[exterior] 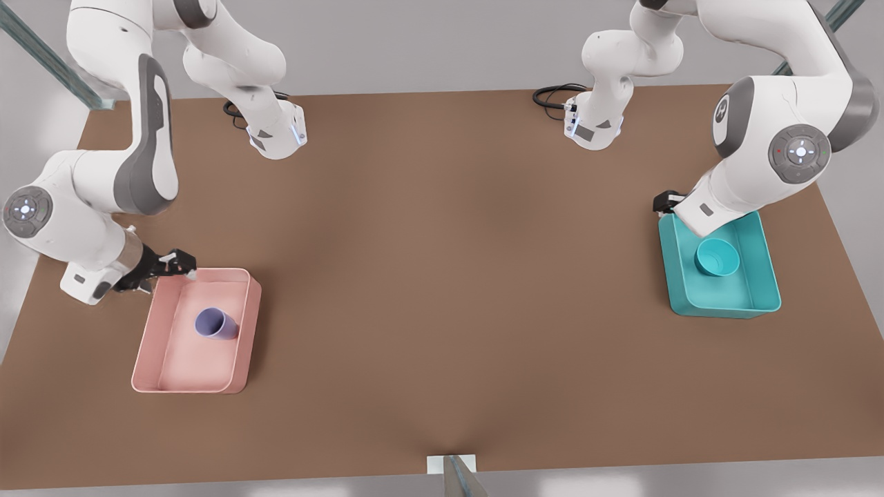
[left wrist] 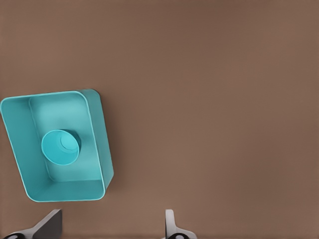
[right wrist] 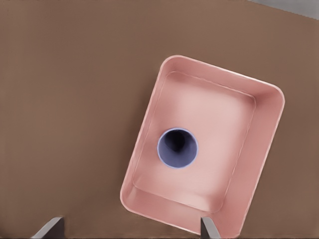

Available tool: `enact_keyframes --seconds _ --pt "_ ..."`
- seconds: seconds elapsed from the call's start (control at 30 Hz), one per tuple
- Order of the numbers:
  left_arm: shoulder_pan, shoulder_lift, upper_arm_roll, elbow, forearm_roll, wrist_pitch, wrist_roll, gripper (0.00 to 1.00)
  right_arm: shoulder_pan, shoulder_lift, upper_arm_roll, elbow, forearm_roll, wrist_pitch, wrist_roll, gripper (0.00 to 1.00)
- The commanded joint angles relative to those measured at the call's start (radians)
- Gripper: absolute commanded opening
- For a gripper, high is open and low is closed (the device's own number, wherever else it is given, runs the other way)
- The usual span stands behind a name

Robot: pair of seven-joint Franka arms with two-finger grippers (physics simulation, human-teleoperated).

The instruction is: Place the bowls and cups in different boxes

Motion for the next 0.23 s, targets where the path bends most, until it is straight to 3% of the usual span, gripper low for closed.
enact_keyframes --seconds 0.0,0.07,0.2 --pt "-0.003 -0.002 -0.002 0.001 0.001 -0.002 -0.023 1.00 0.012 -0.096 0.000 -0.047 -0.027 -0.205 0.245 1.00" --pt "-0.003 -0.007 -0.005 0.001 0.001 -0.005 -0.023 1.00 0.054 -0.168 0.000 -0.052 -0.064 -0.188 0.252 1.00" --pt "-0.006 -0.007 -0.007 0.013 -0.001 -0.008 -0.023 1.00 0.052 -0.108 0.000 0.112 -0.061 -0.309 0.238 1.00"
